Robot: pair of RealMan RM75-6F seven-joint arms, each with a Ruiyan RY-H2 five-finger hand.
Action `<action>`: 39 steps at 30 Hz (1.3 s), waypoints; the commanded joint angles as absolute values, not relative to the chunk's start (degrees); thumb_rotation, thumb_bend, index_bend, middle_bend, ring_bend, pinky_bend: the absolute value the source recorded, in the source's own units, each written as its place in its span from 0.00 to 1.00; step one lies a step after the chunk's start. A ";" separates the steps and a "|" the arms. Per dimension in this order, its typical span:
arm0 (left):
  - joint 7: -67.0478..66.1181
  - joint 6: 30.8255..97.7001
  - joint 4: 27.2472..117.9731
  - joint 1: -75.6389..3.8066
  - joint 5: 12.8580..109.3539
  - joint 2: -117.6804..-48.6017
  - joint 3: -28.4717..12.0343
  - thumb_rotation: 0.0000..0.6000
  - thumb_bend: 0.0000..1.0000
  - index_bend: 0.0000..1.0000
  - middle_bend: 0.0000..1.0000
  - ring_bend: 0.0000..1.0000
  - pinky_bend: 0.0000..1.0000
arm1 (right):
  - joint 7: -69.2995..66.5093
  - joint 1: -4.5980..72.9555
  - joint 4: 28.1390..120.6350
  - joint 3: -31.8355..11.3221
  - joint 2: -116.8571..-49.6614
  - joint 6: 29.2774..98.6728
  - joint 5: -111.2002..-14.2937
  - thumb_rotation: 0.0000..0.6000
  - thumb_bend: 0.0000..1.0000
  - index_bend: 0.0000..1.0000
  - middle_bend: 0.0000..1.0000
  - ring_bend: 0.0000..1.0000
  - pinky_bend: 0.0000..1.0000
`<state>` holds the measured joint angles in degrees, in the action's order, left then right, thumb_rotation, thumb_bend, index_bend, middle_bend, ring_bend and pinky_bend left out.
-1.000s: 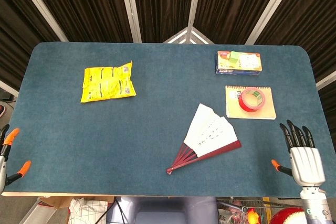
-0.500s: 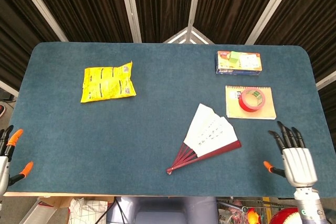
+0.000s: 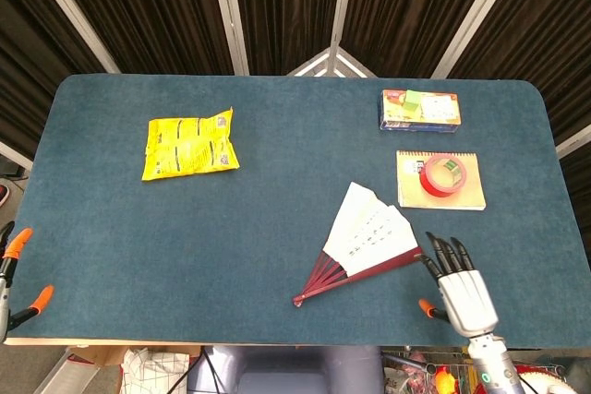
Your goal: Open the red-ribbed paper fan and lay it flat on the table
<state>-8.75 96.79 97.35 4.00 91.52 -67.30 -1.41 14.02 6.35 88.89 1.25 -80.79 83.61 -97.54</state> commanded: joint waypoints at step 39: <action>-9.90 96.18 97.72 3.77 90.01 -67.63 -2.07 1.00 0.31 0.13 0.00 0.00 0.00 | 15.93 13.83 76.46 -0.57 -93.77 73.12 -92.72 1.00 0.23 0.38 0.06 0.14 0.11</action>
